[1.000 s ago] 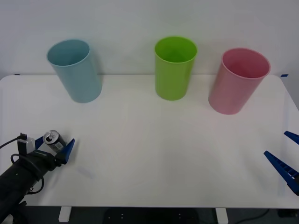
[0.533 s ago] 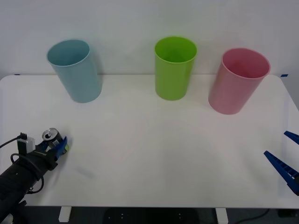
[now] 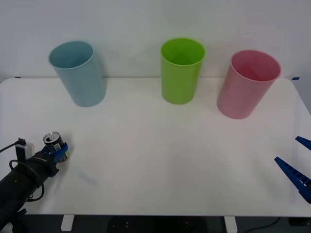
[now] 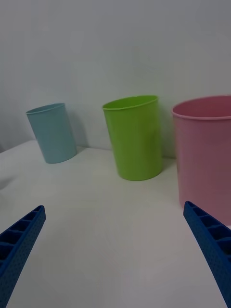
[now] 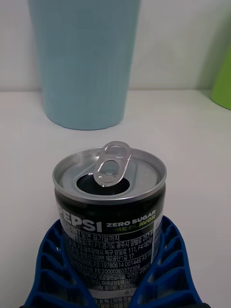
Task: Grasp the object on the table and drop it into the matching bin: aluminum can to the light blue bin, PET bottle to the pink bin.
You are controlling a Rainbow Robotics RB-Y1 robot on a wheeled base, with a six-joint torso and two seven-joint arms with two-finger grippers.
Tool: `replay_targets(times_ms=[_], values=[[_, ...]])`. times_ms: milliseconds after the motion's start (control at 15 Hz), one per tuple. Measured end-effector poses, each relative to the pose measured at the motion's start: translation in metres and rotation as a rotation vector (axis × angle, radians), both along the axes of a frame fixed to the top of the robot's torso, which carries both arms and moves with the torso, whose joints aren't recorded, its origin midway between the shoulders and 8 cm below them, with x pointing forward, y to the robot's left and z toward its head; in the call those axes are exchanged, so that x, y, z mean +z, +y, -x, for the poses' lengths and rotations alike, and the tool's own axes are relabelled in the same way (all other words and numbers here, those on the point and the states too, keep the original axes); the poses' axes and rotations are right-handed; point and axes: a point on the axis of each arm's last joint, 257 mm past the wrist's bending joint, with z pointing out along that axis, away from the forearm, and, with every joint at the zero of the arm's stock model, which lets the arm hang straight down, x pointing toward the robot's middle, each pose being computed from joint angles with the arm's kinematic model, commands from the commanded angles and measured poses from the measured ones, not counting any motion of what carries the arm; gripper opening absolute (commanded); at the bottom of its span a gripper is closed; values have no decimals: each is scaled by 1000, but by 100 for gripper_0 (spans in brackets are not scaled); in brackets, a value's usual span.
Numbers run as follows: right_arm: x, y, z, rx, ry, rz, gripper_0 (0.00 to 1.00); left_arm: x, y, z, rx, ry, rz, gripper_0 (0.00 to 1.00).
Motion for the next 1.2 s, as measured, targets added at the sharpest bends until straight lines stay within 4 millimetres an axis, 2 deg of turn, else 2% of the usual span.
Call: replay_targets(times_ms=[200,533,733,1000,1200], values=[[0,0,0,0,0,0,100,21,5,5,-17,-48,11,0],[0,0,0,0,0,0,100,74,8,15,-16,-156,32,0],[0,0,0,0,0,0,100,114,13,13,-3,-231,54,0],[0,0,0,0,0,0,100,155,34,10,81,-287,59,0],[0,0,0,0,0,0,100,186,36,4,82,-310,87,0]])
